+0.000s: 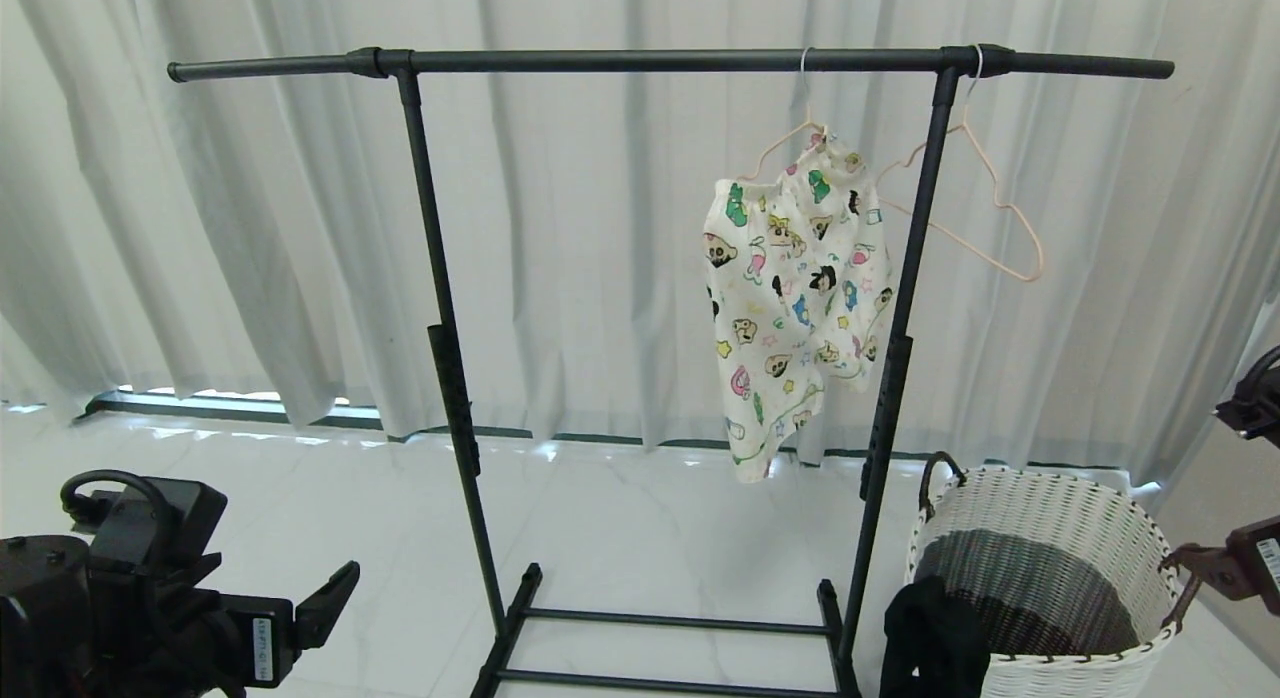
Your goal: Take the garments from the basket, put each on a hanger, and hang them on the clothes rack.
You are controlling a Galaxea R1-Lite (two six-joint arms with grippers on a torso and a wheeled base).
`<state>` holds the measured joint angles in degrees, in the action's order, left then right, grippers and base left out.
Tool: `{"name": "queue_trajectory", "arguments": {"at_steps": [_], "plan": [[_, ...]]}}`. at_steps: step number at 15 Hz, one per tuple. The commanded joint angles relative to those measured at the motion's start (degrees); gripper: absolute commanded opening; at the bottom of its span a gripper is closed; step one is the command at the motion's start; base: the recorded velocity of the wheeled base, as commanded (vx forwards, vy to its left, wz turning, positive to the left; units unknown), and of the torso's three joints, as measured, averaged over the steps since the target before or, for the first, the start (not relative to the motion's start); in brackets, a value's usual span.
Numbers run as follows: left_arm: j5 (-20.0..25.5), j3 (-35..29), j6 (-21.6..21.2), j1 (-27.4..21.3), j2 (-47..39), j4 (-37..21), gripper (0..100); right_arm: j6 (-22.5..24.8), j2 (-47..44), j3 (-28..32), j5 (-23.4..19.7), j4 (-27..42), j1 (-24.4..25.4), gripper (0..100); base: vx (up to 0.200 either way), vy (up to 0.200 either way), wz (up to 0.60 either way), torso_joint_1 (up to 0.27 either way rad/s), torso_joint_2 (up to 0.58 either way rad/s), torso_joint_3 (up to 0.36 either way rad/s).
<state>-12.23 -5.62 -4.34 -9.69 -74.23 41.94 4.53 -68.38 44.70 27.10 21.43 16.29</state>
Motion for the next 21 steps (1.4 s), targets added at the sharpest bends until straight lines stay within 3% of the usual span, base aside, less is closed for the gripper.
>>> {"name": "queue_trajectory", "arguments": {"at_steps": [1,5,9,16,21], "plan": [[-0.08,-0.71,-0.23,-0.94,-0.48,-0.01,100,1.71,-3.17,-4.27,-2.4,-4.73,0.15,100,0.2,0.0,0.0,-0.007,0.03,0.022],[-0.34,-3.7,-1.02,-0.86,-3.73,-0.01,100,7.07,-9.41,-19.04,-7.68,-24.33,0.68,100,0.2,0.0,0.0,0.004,0.01,0.005],[-0.34,-3.87,-1.81,-1.12,-5.58,-0.01,100,12.96,-15.03,-29.85,-12.16,-35.58,3.05,100,0.05,0.0,0.0,0.001,0.0,0.001],[-0.34,-2.03,-4.71,-1.38,-4.43,0.08,100,13.22,-33.75,-31.7,-12.6,-48.59,15.27,100,0.0,0.0,0.0,0.0,0.0,0.0],[-0.25,-1.06,-7.53,-3.23,-0.21,0.08,100,14.8,-40.7,-29.15,-12.07,-50.0,14.21,100,0.0,0.0,0.0,0.0,0.0,0.0]]}}
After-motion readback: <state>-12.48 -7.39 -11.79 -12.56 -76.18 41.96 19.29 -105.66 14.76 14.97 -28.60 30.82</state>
